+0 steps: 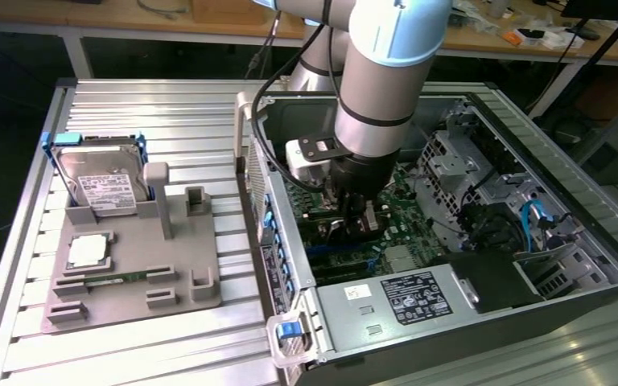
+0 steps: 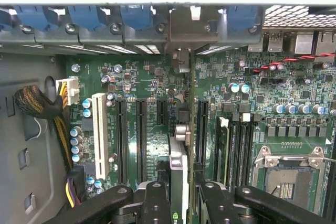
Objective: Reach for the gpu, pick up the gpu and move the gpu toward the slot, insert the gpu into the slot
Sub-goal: 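Insert the gpu into the slot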
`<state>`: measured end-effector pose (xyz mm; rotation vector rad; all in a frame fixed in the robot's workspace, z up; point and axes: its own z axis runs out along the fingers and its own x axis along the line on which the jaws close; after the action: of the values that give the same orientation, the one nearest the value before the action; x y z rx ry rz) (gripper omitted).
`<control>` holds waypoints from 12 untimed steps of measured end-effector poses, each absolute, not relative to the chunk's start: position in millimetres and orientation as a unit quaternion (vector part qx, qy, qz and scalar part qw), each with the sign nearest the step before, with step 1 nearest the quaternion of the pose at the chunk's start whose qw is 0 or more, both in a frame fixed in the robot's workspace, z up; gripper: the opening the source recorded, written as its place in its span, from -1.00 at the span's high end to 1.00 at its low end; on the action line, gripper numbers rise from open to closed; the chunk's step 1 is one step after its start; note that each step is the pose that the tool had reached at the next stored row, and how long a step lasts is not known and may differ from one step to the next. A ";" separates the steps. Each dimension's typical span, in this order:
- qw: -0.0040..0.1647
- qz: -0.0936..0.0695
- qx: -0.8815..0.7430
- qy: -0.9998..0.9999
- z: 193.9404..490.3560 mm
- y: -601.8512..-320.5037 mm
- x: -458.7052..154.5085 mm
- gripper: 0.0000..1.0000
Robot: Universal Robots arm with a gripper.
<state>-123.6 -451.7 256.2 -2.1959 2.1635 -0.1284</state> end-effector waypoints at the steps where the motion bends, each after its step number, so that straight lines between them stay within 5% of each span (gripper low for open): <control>1: 0.030 -0.043 -0.711 0.701 256.1 -451.6 -123.6 0.47; 12: 0.037 -0.051 -0.711 0.700 256.1 -451.2 -130.4 0.47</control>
<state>-130.4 -451.2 256.1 -2.1822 2.1500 -0.1558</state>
